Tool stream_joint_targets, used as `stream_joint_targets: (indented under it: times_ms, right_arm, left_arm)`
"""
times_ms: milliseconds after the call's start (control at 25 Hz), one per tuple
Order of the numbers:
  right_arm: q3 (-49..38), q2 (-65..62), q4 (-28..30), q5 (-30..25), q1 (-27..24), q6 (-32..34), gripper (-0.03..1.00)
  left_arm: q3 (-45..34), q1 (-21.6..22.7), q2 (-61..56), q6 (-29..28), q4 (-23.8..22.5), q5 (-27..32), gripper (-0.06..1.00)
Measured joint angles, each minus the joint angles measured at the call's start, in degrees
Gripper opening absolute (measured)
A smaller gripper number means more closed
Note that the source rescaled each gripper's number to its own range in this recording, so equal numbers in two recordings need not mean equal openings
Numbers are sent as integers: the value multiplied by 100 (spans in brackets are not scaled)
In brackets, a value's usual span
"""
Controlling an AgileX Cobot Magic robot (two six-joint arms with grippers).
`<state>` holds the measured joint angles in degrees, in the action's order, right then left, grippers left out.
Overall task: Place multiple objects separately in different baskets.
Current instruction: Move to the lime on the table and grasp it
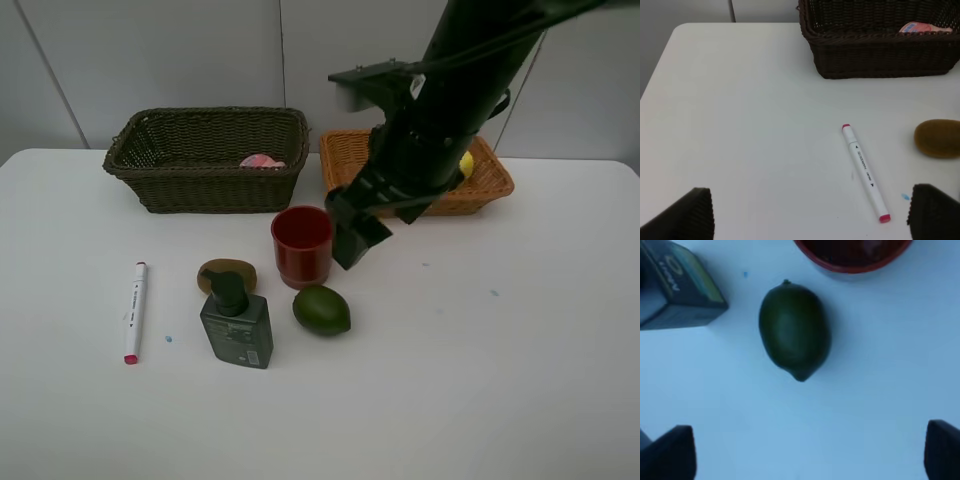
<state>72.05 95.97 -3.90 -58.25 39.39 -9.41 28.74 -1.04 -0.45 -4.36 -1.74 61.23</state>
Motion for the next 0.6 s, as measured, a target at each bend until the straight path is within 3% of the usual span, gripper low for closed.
stream_joint_targets:
  times_ms: [280, 600]
  right_arm:
    - [-775, 0, -27, 1148, 205, -77, 99]
    - [-1356, 216, -21, 2165, 355, -651, 99]
  left_arm:
    - [0, 0, 0, 0, 0, 0, 100]
    - [0, 0, 0, 0, 0, 0, 100]
